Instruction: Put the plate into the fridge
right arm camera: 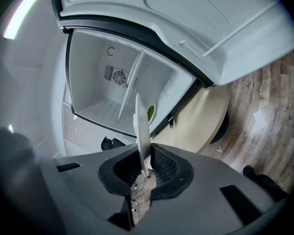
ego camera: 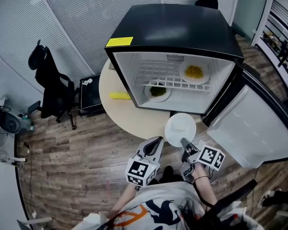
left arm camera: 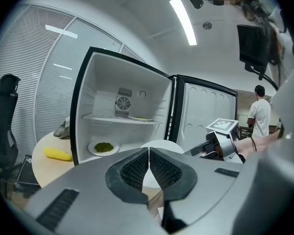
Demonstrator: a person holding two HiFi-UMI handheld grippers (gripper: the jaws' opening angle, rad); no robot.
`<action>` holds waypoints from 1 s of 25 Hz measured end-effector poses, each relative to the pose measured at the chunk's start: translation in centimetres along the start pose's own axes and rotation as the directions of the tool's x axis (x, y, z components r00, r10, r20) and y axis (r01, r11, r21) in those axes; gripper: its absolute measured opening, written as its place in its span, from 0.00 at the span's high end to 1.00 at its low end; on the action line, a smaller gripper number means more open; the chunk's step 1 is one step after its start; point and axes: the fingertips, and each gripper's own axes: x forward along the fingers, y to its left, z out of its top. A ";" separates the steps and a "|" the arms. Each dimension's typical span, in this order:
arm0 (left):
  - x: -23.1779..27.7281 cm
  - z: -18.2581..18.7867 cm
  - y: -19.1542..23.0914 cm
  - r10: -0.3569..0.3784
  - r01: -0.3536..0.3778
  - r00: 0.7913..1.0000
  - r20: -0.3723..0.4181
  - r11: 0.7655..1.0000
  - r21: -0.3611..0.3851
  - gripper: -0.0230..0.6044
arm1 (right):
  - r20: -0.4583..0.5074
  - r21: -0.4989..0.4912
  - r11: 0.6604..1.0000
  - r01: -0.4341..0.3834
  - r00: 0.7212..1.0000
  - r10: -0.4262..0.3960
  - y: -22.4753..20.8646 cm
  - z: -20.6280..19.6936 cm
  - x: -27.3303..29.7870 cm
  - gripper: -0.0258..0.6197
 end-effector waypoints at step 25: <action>6.6 2.4 4.9 -0.172 0.174 0.984 -0.038 0.983 0.062 0.94 | 0.164 0.136 0.989 0.064 0.983 -0.086 -1.1 5.0 4.2 0.90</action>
